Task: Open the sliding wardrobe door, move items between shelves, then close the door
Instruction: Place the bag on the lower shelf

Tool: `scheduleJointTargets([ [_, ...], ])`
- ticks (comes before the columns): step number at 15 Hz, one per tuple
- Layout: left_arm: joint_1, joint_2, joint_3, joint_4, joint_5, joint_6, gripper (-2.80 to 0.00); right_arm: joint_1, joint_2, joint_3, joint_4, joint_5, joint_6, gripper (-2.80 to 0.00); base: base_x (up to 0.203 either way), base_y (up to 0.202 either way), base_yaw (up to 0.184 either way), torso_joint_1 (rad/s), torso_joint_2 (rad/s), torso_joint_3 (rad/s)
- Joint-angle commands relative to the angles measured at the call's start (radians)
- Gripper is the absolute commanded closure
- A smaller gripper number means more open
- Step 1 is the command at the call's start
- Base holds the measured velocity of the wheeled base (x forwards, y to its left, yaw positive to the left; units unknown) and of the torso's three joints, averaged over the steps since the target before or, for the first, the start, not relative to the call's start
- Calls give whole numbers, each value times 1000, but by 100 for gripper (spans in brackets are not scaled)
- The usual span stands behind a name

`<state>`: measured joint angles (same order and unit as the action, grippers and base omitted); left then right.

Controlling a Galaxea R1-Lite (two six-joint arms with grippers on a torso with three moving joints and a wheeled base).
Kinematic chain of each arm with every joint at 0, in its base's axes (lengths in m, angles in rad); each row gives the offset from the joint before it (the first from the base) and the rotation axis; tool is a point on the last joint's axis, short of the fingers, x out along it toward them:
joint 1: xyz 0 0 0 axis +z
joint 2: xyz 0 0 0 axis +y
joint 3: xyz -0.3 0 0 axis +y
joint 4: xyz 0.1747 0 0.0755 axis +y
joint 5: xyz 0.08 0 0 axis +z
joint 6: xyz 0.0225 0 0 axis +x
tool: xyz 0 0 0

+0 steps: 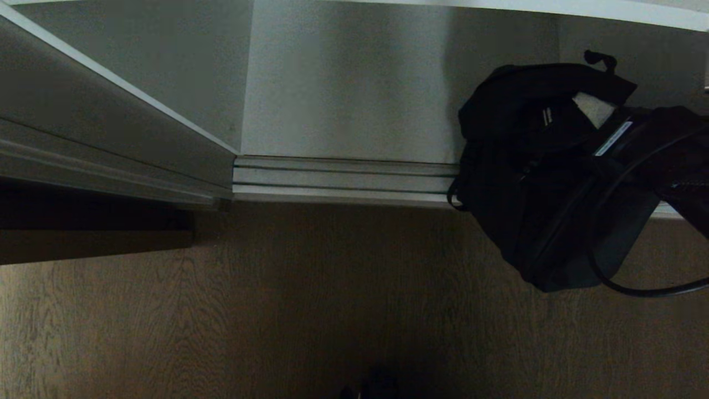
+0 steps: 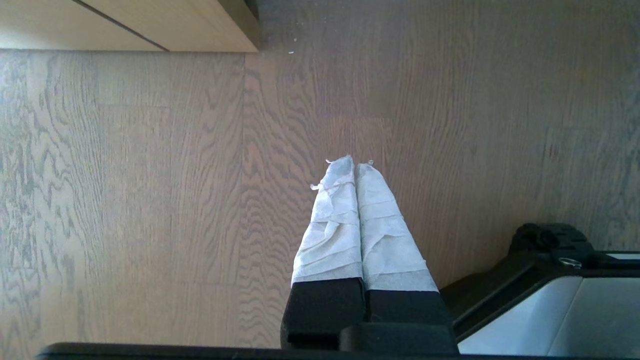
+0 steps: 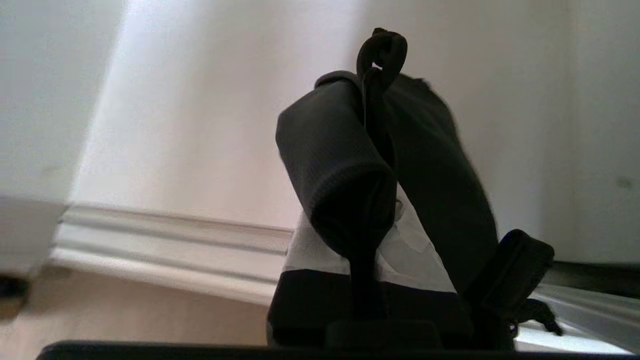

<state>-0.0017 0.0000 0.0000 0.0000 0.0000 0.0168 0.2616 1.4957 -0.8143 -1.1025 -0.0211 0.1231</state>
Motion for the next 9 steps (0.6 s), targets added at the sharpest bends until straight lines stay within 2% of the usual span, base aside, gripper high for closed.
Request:
scheduleJointTargets([
  [1, 0, 0, 0, 0, 0, 0, 0, 46, -9, 40, -23, 5, -67, 0, 0, 0, 0, 0, 0, 0],
  [4, 0, 0, 0, 0, 0, 0, 0, 119, -59, 50, 10, 12, -102, 0, 0, 0, 0, 0, 0, 0],
  [6, 0, 0, 0, 0, 0, 0, 0, 144, -61, 55, 14, 40, -202, 0, 0, 0, 0, 0, 0, 0],
  [9, 0, 0, 0, 0, 0, 0, 0, 219, -59, 78, 17, 76, -275, 0, 0, 0, 0, 0, 0, 0],
])
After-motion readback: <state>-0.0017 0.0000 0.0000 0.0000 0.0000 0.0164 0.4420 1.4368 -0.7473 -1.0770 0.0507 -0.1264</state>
